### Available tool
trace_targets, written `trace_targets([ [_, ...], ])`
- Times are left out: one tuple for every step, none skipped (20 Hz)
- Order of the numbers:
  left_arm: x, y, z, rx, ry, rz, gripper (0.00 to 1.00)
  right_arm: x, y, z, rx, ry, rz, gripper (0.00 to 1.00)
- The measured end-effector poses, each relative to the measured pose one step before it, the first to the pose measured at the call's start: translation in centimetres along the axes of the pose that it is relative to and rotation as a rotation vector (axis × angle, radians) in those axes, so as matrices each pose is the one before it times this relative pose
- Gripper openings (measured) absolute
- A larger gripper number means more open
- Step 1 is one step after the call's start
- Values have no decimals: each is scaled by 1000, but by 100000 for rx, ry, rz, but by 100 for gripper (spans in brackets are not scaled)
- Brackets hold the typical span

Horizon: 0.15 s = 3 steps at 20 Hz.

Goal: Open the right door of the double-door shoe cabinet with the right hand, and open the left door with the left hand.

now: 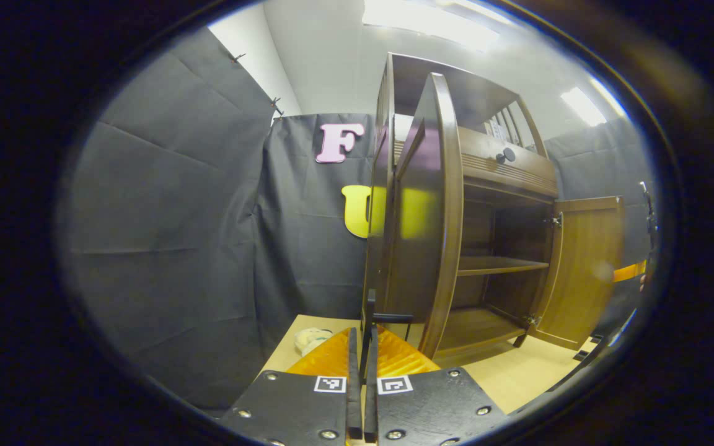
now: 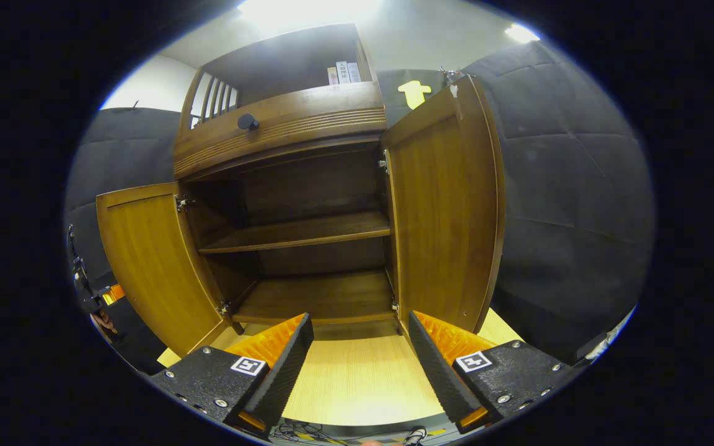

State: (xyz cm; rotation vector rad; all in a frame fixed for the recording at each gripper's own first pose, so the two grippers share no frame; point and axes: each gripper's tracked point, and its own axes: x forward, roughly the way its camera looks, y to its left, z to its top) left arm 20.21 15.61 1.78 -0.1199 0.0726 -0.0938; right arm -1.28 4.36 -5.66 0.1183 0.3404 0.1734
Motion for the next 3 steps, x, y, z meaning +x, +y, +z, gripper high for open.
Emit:
trace_targets([
  [94,47,38,-323,168,-157,3,65,30,-9,361,670,-259,96],
  [-107,-26,4,282,275,-138,3,76,-19,69,-7,179,33,96],
  [22,89,-171,830,500,184,4,211,13,97,-486,71,162,96],
])
